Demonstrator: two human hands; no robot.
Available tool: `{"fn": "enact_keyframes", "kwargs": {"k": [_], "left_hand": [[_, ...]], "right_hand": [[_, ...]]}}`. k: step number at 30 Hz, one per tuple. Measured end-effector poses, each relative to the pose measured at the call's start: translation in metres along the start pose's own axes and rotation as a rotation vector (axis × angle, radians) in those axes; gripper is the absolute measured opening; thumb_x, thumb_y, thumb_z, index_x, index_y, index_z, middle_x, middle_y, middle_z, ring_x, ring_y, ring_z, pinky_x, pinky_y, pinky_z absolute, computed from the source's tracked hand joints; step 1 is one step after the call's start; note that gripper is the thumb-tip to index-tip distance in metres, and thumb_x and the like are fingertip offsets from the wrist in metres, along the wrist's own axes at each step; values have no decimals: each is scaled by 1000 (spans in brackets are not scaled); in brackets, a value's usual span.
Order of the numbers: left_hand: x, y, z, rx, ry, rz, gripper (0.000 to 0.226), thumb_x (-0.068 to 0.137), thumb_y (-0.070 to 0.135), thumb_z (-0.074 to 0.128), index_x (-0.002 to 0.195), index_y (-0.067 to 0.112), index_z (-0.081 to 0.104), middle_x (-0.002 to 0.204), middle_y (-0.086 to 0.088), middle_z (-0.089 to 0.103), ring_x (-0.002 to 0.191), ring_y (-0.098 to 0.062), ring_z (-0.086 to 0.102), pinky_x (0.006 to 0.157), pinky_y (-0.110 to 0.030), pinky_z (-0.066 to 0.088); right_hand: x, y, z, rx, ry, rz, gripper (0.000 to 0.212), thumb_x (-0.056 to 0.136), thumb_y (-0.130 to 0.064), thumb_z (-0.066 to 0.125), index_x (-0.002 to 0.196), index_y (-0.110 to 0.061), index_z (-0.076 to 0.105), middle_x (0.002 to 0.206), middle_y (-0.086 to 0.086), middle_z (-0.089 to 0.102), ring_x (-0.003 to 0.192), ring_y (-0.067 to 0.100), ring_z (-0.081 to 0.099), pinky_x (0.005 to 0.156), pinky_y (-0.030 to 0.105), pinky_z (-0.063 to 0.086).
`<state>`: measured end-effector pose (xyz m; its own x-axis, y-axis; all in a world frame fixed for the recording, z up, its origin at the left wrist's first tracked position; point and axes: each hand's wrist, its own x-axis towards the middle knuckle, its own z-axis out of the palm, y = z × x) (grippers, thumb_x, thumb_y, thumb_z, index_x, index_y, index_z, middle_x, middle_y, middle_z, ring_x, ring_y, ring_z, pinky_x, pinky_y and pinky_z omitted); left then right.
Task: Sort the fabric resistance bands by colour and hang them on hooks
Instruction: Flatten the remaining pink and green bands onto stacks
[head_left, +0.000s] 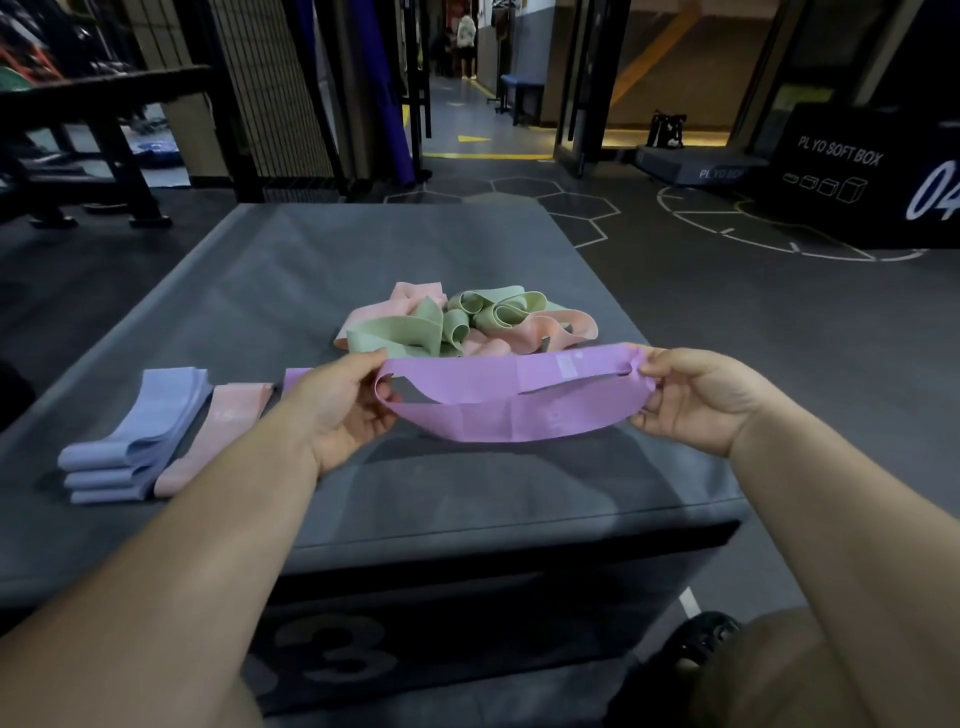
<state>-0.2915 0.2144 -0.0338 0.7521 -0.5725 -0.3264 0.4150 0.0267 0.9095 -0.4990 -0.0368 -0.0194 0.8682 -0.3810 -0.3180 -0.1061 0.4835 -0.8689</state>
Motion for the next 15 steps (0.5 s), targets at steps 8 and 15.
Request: {"fn": "enact_keyframes", "kwargs": {"k": [8, 15], "left_hand": [[6, -8, -2, 178, 34, 52, 17, 99, 21, 50, 92, 14, 64, 74, -1, 65, 59, -11, 57, 59, -26, 53], [7, -9, -2, 397, 58, 130, 27, 99, 24, 51, 73, 18, 55, 63, -1, 49, 57, -14, 45, 59, -25, 43]], "right_hand": [[4, 2, -3, -201, 63, 35, 31, 85, -13, 45, 104, -17, 68, 83, -2, 66, 66, 10, 56, 66, 26, 40], [16, 15, -4, -792, 205, -107, 3, 87, -13, 70, 84, -14, 73, 79, -5, 70, 76, 10, 60, 71, 20, 46]]}}
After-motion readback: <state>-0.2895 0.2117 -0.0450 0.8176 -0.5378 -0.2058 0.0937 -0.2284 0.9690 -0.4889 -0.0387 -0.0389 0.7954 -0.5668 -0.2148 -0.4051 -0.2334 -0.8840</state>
